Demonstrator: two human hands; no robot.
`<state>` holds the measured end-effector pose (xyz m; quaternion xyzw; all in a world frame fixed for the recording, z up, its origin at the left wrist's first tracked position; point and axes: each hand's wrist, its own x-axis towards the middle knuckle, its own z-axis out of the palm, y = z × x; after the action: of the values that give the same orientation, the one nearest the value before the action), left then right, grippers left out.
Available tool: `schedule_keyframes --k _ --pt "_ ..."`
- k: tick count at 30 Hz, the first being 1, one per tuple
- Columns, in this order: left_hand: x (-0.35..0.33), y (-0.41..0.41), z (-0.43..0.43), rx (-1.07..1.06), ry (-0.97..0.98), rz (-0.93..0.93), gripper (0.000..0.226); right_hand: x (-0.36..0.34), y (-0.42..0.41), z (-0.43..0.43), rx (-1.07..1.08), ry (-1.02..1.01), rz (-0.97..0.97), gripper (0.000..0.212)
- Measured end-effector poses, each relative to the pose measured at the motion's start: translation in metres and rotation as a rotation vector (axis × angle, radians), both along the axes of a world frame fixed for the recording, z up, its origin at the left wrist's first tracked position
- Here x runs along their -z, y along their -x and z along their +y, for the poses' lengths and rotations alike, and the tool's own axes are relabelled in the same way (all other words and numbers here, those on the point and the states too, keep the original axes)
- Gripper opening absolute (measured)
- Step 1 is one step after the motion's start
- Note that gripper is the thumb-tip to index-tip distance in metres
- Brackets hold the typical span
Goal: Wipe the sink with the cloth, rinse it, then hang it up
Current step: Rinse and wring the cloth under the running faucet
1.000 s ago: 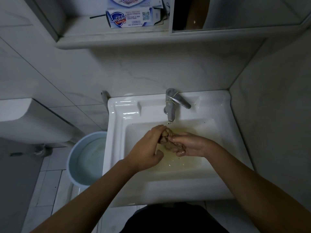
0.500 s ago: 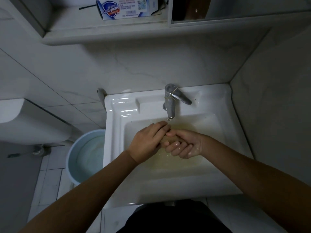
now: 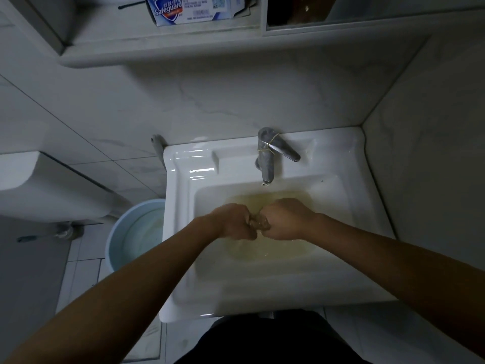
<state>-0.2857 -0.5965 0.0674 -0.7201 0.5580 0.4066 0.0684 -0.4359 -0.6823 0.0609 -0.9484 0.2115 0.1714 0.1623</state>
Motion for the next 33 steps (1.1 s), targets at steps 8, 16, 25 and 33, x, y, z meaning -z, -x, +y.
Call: schedule_keyframes --k 8,16,25,33 --pt "-0.016 -0.017 -0.003 -0.294 -0.211 0.484 0.009 0.006 0.008 0.0 -0.199 0.213 -0.448 0.045" --pt "0.008 -0.004 0.026 -0.036 0.656 -0.17 0.066 -0.02 -0.001 -0.007 0.752 -0.895 -0.312 0.014" --pt "-0.001 0.009 0.026 0.311 0.779 -0.389 0.027 -0.053 -0.001 -0.007 0.466 -1.067 0.35 0.029" --pt "-0.02 0.023 0.006 0.235 0.236 -0.384 0.026 -0.025 0.002 -0.001 -0.043 0.067 -0.036 0.032"
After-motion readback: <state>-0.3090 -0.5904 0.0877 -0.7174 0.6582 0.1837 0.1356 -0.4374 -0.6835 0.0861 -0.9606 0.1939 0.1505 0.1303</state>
